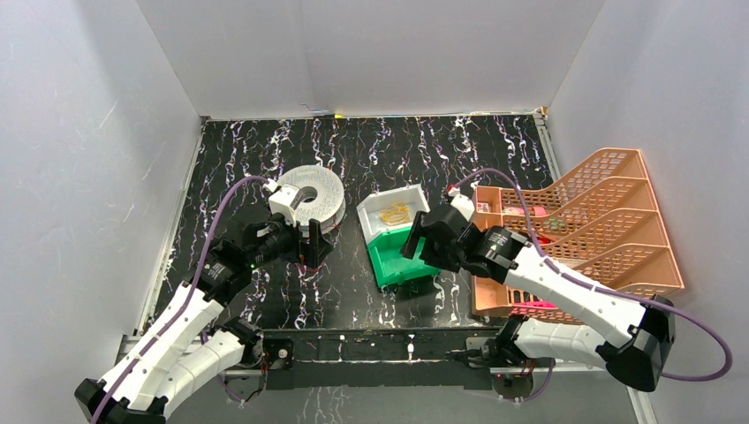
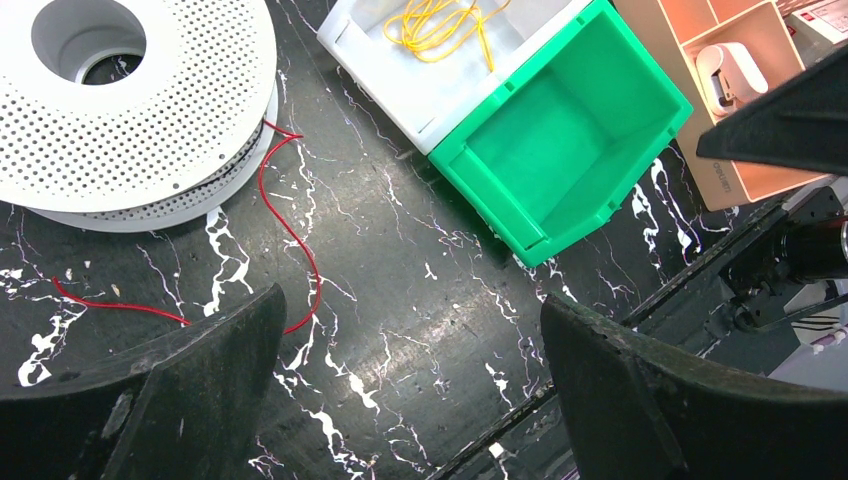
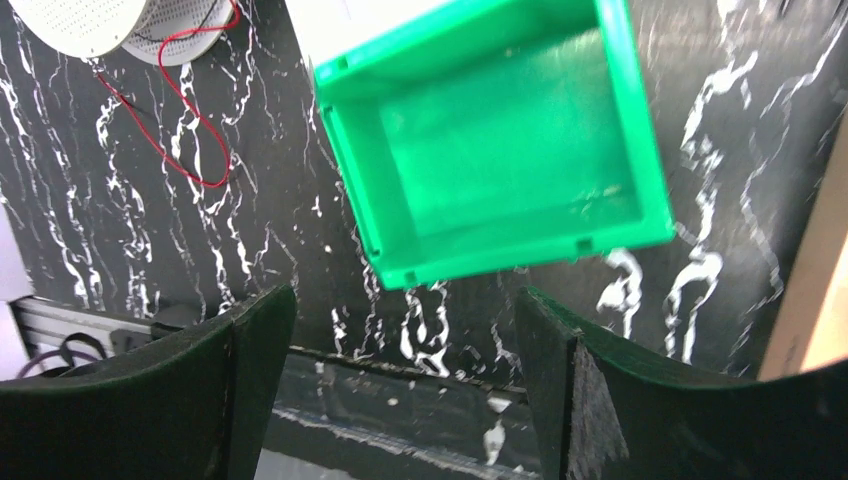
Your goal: Wrap the cables
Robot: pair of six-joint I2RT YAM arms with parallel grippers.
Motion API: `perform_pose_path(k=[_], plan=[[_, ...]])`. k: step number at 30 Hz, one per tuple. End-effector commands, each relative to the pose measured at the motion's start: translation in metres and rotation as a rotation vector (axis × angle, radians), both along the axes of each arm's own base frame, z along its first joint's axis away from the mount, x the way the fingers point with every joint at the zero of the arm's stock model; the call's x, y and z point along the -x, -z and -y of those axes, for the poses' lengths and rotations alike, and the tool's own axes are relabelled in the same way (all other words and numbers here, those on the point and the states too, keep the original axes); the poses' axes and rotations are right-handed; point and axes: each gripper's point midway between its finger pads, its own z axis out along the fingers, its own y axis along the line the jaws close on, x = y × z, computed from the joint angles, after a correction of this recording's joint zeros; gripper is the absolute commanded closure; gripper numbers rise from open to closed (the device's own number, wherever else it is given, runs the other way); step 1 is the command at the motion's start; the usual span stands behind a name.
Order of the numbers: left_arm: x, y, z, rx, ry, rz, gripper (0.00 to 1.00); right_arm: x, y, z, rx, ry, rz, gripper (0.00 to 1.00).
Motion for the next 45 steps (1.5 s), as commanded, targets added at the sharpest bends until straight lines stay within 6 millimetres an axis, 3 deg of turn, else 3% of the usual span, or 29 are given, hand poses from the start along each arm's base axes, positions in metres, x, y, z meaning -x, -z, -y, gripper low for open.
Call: perform_pose_path(k=[1,7,19,24,30,38,45], plan=[[-0.001,-0.001,-0.002,0.0,-0.007,0.011,0.02,0.014,0.017,0.012,-0.023,0.242,-0.08,0.12],[0.001,-0.003,-0.002,0.004,-0.009,0.024,0.02,0.016,0.046,0.01,-0.033,0.34,-0.114,0.14],[0.005,-0.005,0.001,-0.002,0.006,0.036,0.02,-0.008,0.062,-0.008,0.008,0.458,-0.111,0.25],[0.007,-0.004,0.001,-0.005,0.01,0.035,0.02,-0.015,0.06,-0.01,0.011,0.466,-0.079,0.44],[0.007,-0.004,0.001,-0.005,0.009,0.037,0.02,-0.025,0.051,-0.003,0.03,0.474,-0.014,0.74],[0.006,-0.003,0.001,-0.012,0.006,0.032,0.02,-0.048,0.038,0.019,0.061,0.499,0.04,1.0],[0.005,0.0,0.0,-0.02,0.002,0.024,0.02,-0.078,0.027,0.029,0.05,0.433,0.093,1.0]])
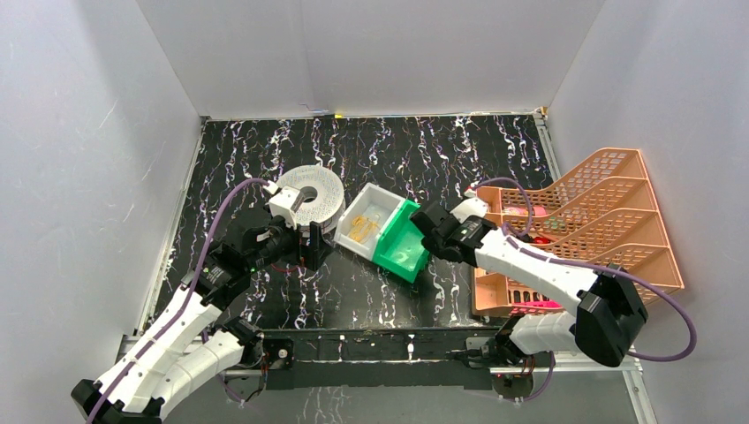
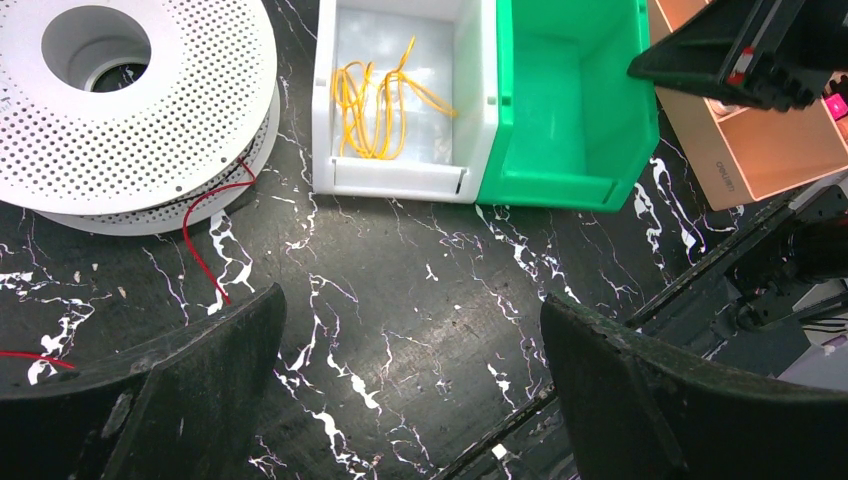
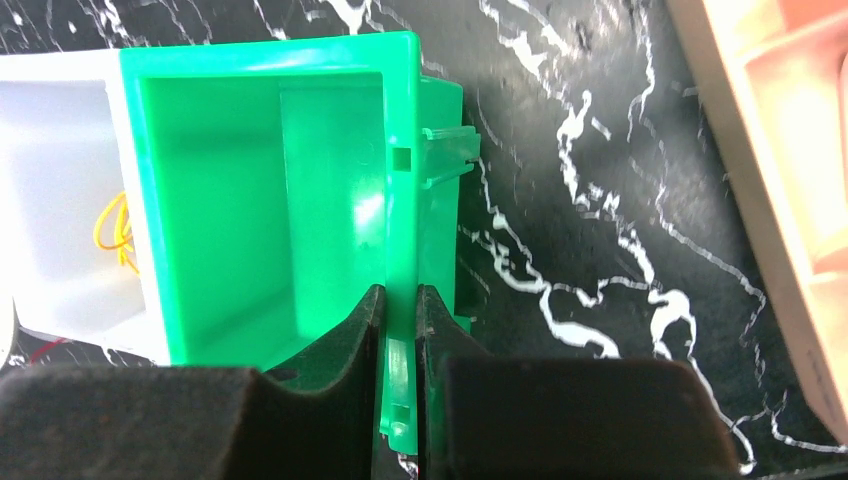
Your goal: Wrap the cables
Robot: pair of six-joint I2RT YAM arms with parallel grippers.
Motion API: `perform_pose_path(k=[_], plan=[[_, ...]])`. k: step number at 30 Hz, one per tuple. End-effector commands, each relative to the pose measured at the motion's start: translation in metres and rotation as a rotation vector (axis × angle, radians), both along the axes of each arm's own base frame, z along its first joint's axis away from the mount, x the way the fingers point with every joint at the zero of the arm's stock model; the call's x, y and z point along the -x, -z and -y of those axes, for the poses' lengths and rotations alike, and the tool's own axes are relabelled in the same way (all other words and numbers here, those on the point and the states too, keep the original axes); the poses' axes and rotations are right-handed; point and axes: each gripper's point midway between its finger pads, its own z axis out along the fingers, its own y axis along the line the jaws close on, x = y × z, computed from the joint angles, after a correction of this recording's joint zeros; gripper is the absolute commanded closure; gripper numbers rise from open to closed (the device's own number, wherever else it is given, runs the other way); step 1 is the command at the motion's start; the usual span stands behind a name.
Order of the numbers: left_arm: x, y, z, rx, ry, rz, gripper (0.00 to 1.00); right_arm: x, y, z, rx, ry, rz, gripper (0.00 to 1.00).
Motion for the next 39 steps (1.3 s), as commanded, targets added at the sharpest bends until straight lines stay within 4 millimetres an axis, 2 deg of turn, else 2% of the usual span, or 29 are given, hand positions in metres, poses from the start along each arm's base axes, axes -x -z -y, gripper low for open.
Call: perform_pose_path(k=[1,12,21,31,39], plan=[[0.001,0.003,-0.002,-0.011,-0.003,-0.004,0.02,-0.033,-0.034,-0.002,-0.029,-0.075,0.131,1.0],[-0.001,0.007,-0.001,-0.023,-0.004,-0.018,0.02,-0.079,-0.033,0.015,0.052,-0.28,0.111,1.0],[-0.003,0.01,-0.003,-0.039,-0.017,-0.023,0.02,-0.119,-0.032,0.038,0.058,-0.284,0.129,1.0],[-0.006,0.012,-0.002,-0.049,-0.015,-0.025,0.02,-0.166,-0.02,0.043,0.05,-0.331,0.137,1.0],[-0.013,0.019,-0.01,-0.093,-0.067,-0.028,0.02,-0.193,-0.016,0.051,0.065,-0.353,0.131,0.98]])
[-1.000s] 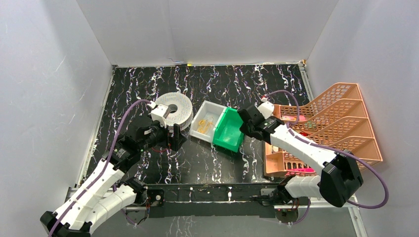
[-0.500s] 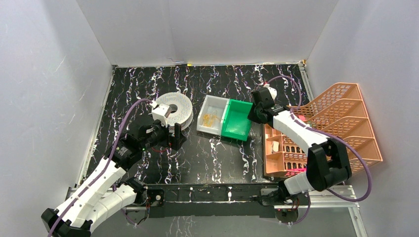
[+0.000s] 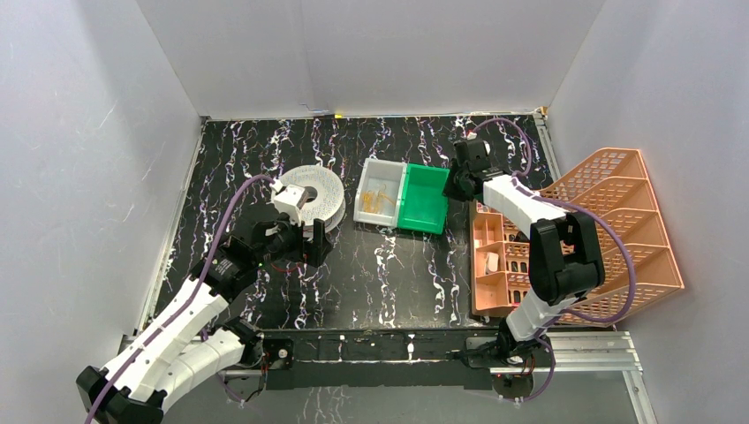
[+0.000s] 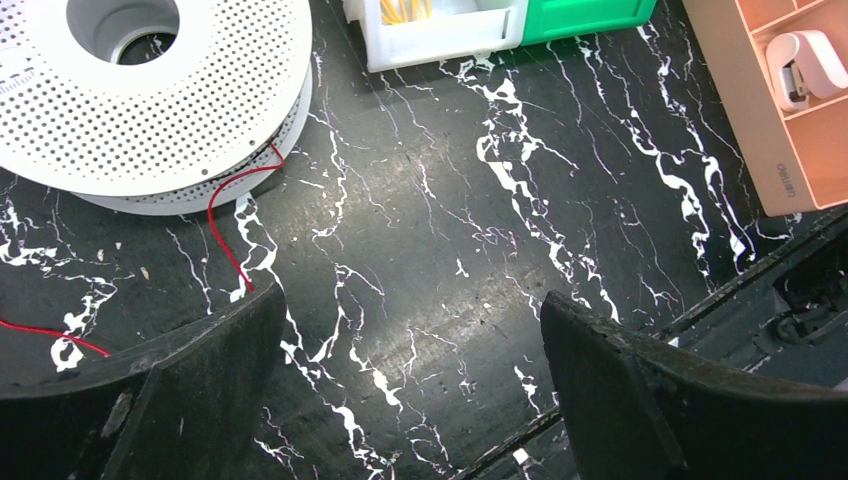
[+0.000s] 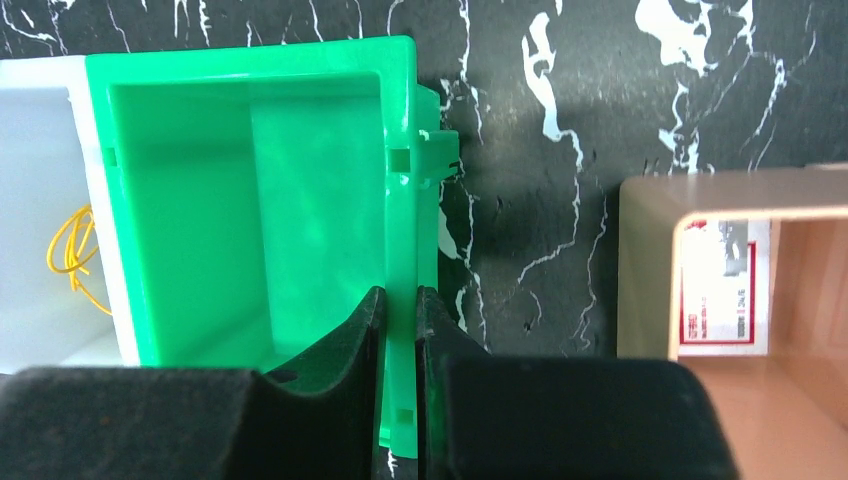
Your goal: Wrap the cables
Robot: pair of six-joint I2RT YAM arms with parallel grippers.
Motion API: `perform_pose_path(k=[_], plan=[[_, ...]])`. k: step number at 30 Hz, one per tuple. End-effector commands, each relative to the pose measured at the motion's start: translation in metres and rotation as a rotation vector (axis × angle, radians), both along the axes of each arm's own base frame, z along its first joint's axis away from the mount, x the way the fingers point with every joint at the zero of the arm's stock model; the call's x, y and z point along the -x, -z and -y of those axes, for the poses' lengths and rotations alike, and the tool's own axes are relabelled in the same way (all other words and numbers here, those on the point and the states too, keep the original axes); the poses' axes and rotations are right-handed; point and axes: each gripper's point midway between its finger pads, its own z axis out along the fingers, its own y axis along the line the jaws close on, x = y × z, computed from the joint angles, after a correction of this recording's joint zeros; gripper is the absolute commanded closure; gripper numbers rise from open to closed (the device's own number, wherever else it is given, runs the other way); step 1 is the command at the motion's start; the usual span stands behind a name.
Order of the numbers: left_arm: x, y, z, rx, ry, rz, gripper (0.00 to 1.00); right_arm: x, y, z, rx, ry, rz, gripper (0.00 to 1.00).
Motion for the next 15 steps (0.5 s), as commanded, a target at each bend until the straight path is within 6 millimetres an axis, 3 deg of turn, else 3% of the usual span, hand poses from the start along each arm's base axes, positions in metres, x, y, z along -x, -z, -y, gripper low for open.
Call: perform_pose_path(k=[1,6,11,15], plan=[[-0.003,0.003,-0.006,-0.035,-0.026,0.007,0.02,-0.032,-0.027,-0.002,-0.028,-0.017,0.102,0.88],[-0.006,0.007,-0.008,-0.053,-0.038,-0.002,0.02,-0.035,-0.029,-0.005,-0.047,-0.024,0.091,0.52],[-0.009,0.008,-0.012,-0.07,-0.061,0.001,0.02,-0.036,-0.051,0.004,-0.009,-0.012,0.123,0.4],[-0.011,0.009,-0.014,-0.082,-0.076,0.005,0.02,-0.032,-0.081,0.003,-0.028,-0.021,0.185,0.38]])
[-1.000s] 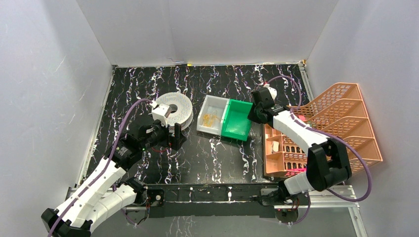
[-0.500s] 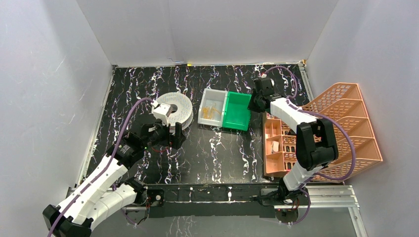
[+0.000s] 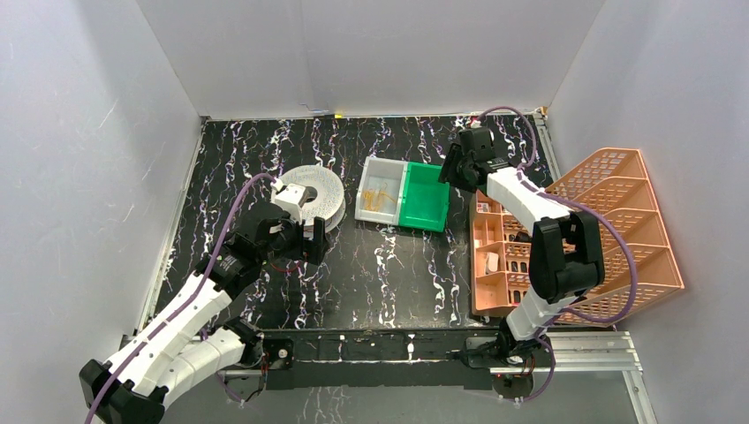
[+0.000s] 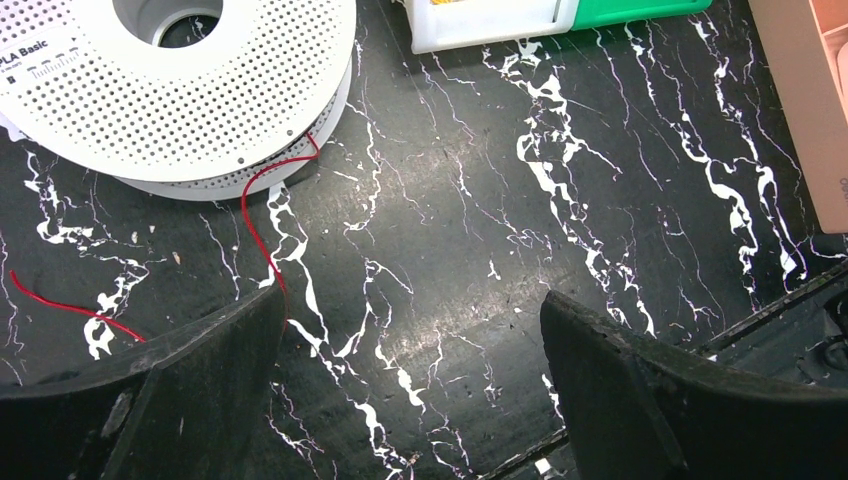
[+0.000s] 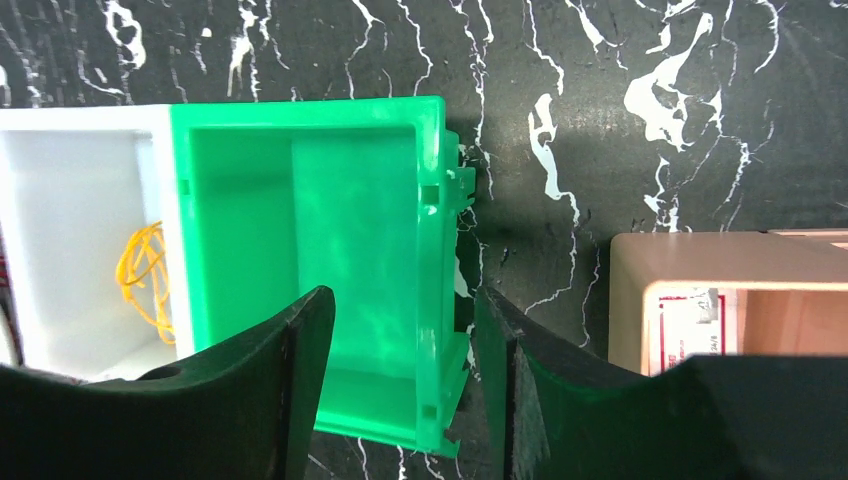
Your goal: Wrap the cables
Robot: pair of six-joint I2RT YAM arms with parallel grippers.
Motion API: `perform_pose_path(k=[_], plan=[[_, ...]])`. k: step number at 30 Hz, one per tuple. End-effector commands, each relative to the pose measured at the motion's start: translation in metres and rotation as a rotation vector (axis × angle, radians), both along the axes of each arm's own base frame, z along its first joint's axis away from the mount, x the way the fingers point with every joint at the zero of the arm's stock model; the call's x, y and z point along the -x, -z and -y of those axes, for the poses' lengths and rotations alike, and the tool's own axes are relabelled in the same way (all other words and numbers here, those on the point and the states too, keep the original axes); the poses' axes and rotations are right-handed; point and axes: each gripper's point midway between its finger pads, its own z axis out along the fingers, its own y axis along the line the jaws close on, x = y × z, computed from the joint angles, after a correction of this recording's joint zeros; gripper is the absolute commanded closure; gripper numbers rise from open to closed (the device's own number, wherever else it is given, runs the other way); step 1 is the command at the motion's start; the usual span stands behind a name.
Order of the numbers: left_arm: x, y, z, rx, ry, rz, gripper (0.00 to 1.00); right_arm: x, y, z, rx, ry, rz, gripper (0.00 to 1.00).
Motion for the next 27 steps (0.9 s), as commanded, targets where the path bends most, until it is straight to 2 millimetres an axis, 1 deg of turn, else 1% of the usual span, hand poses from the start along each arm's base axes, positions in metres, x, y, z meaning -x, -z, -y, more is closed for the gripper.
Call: perform_pose_path(k=[1,4,9,10,14,16,19,21,25,26,27], plan=[[-0.003,-0.002,-0.005,-0.026,-0.022,0.014,0.02,-0.008,-0.069,-0.002,-0.031,-0.018,0.158,0.38],[-0.003,-0.001,-0.006,-0.031,-0.028,0.014,0.02,-0.002,-0.088,-0.016,-0.065,-0.06,0.192,0.39],[-0.004,-0.001,-0.007,-0.034,-0.034,0.016,0.02,0.008,-0.114,-0.058,-0.098,-0.159,0.239,0.39],[-0.004,-0.002,-0.007,-0.033,-0.034,0.017,0.02,0.01,-0.116,-0.069,-0.098,-0.178,0.242,0.39],[-0.004,-0.005,-0.007,-0.024,-0.033,0.025,0.02,0.011,-0.116,-0.102,-0.071,-0.225,0.237,0.43],[-0.003,-0.006,-0.007,-0.019,-0.033,0.029,0.02,0.011,-0.113,-0.12,-0.057,-0.254,0.233,0.44],[-0.003,-0.008,-0.008,-0.016,-0.034,0.035,0.02,0.006,-0.1,-0.14,-0.037,-0.271,0.207,0.46],[-0.002,-0.008,-0.008,-0.016,-0.034,0.037,0.02,0.002,-0.082,-0.15,-0.012,-0.27,0.173,0.46],[-0.001,-0.01,-0.009,-0.01,-0.036,0.04,0.02,-0.006,-0.056,-0.168,0.013,-0.255,0.11,0.46],[-0.001,-0.011,-0.009,-0.007,-0.035,0.044,0.02,-0.008,-0.05,-0.17,0.024,-0.248,0.1,0.47],[0.0,-0.012,-0.009,-0.005,-0.035,0.043,0.02,-0.01,-0.04,-0.173,0.042,-0.24,0.085,0.47]])
